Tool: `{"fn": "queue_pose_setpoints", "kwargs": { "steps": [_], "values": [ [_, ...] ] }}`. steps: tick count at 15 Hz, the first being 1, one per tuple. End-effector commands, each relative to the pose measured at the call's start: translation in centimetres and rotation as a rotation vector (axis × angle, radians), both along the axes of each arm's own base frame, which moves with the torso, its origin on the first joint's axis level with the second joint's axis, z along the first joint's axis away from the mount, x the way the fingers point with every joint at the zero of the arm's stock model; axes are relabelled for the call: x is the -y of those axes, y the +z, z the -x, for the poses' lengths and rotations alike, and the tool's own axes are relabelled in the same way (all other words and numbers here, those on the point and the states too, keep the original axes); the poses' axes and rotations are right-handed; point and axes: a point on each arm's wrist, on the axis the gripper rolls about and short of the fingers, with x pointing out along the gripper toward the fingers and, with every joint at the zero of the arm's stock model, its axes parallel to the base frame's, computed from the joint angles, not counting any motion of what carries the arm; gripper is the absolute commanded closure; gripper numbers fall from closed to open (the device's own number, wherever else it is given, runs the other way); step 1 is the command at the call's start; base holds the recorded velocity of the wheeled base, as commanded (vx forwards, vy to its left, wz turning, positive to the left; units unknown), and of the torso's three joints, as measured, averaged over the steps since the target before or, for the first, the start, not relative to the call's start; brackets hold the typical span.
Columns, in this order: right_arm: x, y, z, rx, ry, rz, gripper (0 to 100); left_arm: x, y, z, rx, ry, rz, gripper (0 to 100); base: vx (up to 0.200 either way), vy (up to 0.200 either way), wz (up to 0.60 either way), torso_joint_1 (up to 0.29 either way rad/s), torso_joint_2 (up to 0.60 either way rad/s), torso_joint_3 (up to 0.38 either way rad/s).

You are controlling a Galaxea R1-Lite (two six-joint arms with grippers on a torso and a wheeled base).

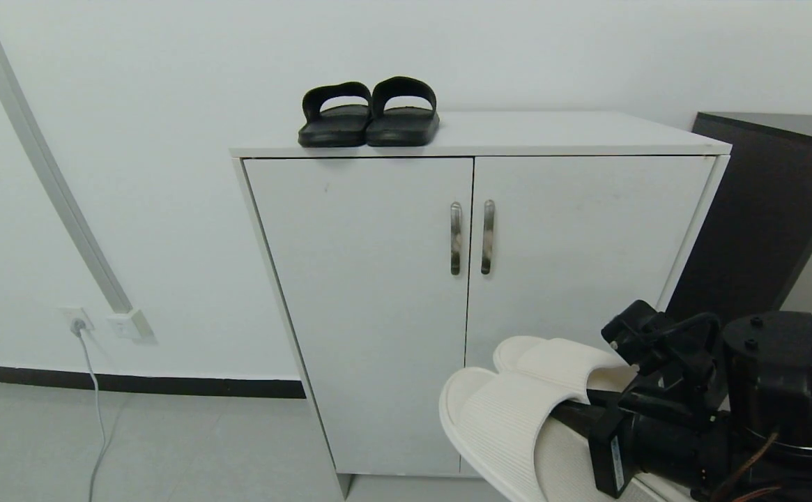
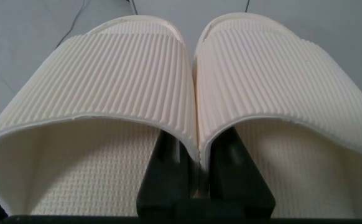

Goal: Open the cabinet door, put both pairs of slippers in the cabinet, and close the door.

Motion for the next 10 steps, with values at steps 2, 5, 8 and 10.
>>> {"fn": "queue_pose_setpoints", "kwargs": {
  "steps": [2,5,8,10],
  "values": [
    [0.3,0.0,0.3,0.002,0.005,0.0,100,0.0,0.0,0.0,-0.001,0.002,-0.006,0,0.0,0.0,0.0,-0.016,0.03,0.028],
    [0.3,-0.1,0.3,0.007,0.01,0.01,100,0.0,0.1,-0.1,-0.015,0.002,-0.006,0,0.0,0.0,0.0,-0.012,0.09,0.098],
    [0.3,-0.1,0.3,0.011,0.01,0.017,100,0.0,0.2,-0.1,-0.005,0.006,-0.009,0,0.0,0.0,0.0,0.0,0.0,0.0],
    [0.3,-0.2,0.3,0.009,0.008,0.017,100,-0.1,1.3,0.3,0.041,0.034,0.001,0,0.0,0.0,0.0,0.0,0.0,0.0]
  ]
}}
